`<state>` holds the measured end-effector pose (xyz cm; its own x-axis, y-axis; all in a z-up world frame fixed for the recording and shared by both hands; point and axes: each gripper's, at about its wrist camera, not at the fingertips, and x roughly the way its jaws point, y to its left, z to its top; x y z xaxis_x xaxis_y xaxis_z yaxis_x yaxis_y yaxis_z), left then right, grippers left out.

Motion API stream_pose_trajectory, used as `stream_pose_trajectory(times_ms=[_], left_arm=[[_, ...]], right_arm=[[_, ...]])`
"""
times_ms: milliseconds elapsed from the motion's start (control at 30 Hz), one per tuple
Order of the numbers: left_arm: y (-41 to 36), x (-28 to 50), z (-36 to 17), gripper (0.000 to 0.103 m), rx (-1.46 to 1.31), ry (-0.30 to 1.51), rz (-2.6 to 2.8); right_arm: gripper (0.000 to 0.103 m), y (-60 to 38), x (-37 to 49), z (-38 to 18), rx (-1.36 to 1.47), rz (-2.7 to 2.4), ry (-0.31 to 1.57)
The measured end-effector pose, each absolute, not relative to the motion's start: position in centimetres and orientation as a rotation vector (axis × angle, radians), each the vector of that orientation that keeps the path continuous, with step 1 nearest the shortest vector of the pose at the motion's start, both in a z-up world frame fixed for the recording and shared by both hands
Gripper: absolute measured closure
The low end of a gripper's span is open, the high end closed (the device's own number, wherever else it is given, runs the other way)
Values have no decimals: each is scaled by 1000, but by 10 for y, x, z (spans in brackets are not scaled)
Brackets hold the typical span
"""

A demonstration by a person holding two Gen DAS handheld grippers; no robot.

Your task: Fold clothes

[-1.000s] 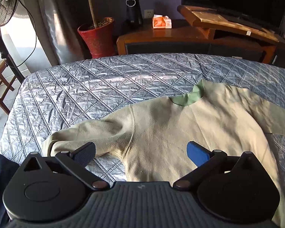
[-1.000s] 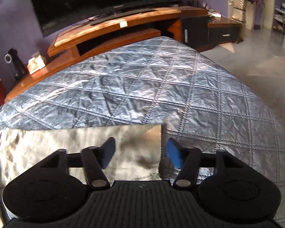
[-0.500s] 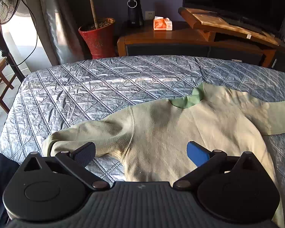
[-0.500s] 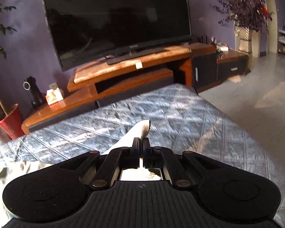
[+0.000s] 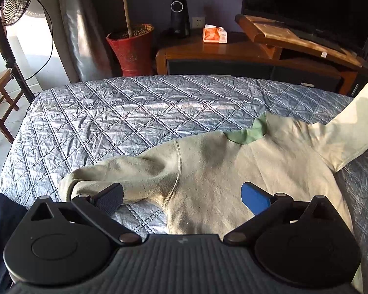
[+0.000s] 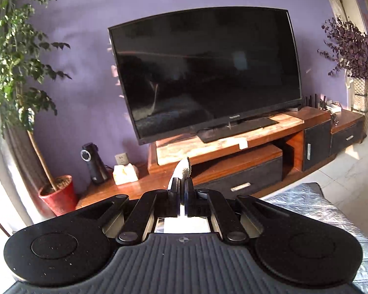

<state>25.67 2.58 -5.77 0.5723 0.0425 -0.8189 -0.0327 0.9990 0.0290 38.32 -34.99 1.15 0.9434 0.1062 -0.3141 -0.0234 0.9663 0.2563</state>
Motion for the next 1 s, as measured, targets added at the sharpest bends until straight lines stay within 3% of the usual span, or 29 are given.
stream_pose_trajectory(times_ms=[200, 400, 800, 1000], left_arm=[[33, 258, -53, 1, -33, 952, 51], [35, 258, -54, 1, -40, 956, 56], [60, 256, -45, 1, -96, 936, 101], [61, 254, -43, 1, -104, 936, 95]], right_arm=[[100, -324, 351, 31, 300, 230, 293], [100, -268, 298, 15, 300, 421, 332], [99, -119, 196, -121, 321, 670, 707], [99, -78, 151, -147, 254, 732, 772]])
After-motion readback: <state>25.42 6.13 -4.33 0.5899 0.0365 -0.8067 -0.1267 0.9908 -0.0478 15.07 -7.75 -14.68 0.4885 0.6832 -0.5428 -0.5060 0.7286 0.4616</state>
